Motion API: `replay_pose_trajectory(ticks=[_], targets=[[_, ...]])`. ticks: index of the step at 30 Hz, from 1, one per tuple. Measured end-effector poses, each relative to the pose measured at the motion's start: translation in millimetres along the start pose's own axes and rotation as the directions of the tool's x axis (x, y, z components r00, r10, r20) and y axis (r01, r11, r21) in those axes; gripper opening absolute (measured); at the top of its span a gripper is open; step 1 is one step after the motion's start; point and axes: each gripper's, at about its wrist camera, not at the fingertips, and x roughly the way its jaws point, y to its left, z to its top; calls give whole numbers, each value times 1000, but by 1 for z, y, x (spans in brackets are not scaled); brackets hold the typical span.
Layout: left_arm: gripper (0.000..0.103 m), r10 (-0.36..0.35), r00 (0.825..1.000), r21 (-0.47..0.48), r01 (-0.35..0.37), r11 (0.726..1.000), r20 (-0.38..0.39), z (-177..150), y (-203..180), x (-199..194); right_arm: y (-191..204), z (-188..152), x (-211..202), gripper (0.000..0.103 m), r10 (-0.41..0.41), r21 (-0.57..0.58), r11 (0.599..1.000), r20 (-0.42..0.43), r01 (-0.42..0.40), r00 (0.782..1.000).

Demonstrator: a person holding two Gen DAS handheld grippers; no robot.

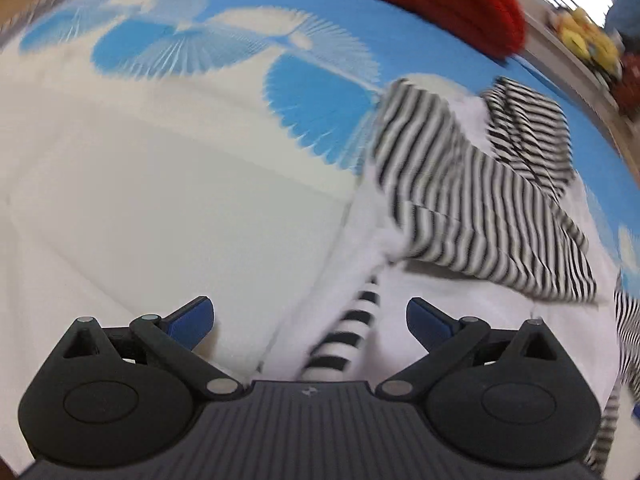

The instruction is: Fold small clothes

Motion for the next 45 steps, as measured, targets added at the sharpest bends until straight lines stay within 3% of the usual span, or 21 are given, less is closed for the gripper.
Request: replay_pose_trajectory(ticks=[3,10,17,22,25,27,32,35,39,43,44,45], targets=[[103,2,1000,16,-2,1000,-5,6,3,8,0,-3,4,61,-27,-6,1000,-7,27,1000],[103,50,994,141,-64,988,99,14,-24,3,-15,-4,12,61,-60,46,997,-41,62,997],[103,65,988,232,-97,968,140,6,-42,2,-34,7,7,61,-85,110,990,-3,85,996],[103,63,990,242,-93,966,130,6,-47,7,-66,21,-3,61,-107,199,975,37,97,994],[103,63,992,232,-88,969,110,7,-45,11,-104,38,-19,63,-162,305,945,119,119,980],[103,78,991,226,-101,969,108,7,-44,13,-142,52,-26,63,-230,410,900,166,145,959],[103,104,989,215,-124,969,101,9,-41,19,-241,65,-27,63,-314,687,719,185,106,931],[103,105,990,195,-121,973,90,11,-39,22,-283,72,-25,63,-365,752,653,208,91,907],[103,117,990,187,-130,974,81,13,-41,27,-320,73,-8,64,-339,784,619,222,39,914],[103,121,990,185,-132,974,71,15,-42,33,-332,82,-3,63,-357,779,627,286,1,889],[103,124,990,183,-135,974,70,15,-43,33,-334,84,-1,59,-377,777,630,298,7,877],[103,122,990,181,-133,974,70,16,-42,33,-336,88,2,42,-388,767,641,294,27,874]])
